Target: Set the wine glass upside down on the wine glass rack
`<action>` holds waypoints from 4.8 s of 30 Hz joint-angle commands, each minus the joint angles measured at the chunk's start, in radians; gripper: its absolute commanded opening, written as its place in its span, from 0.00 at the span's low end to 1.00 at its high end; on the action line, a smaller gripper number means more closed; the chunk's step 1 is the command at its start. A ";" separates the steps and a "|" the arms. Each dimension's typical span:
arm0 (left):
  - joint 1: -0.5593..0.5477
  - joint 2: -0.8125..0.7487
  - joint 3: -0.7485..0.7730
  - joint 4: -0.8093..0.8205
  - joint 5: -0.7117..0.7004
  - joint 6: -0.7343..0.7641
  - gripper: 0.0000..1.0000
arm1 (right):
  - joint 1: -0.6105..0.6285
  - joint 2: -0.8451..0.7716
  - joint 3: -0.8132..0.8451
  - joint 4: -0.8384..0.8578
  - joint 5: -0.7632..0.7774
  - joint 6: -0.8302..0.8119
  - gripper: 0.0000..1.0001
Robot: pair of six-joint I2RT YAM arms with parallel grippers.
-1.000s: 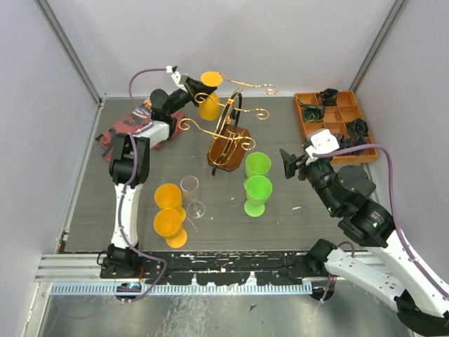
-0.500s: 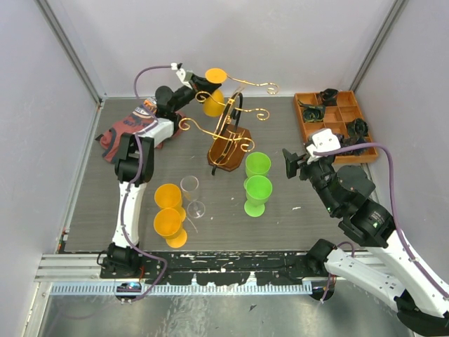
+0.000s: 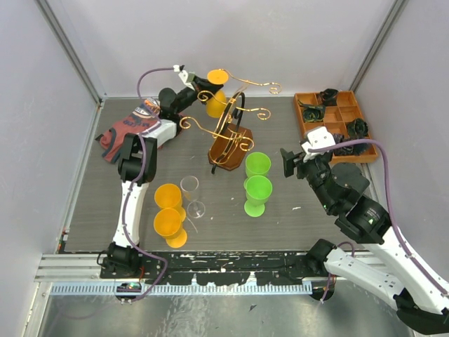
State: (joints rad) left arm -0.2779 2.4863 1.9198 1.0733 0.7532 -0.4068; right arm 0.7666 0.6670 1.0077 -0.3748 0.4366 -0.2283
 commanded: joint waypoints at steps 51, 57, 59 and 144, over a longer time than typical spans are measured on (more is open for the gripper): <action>0.031 0.174 0.230 0.152 0.155 -0.237 0.00 | 0.005 0.012 -0.017 0.082 0.013 0.003 0.74; 0.031 0.200 0.282 0.102 0.119 -0.206 0.00 | 0.006 0.021 -0.005 0.079 0.016 -0.011 0.74; 0.030 0.212 0.299 0.086 0.101 -0.198 0.00 | 0.005 0.024 -0.007 0.081 0.019 -0.014 0.74; 0.085 -1.080 -0.793 -0.657 -0.630 0.209 0.79 | 0.005 0.058 -0.039 -0.285 0.156 0.473 0.93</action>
State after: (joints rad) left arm -0.1867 1.4940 1.0615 0.7773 0.2260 -0.2981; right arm 0.7666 0.6941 0.9852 -0.6445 0.6109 0.1707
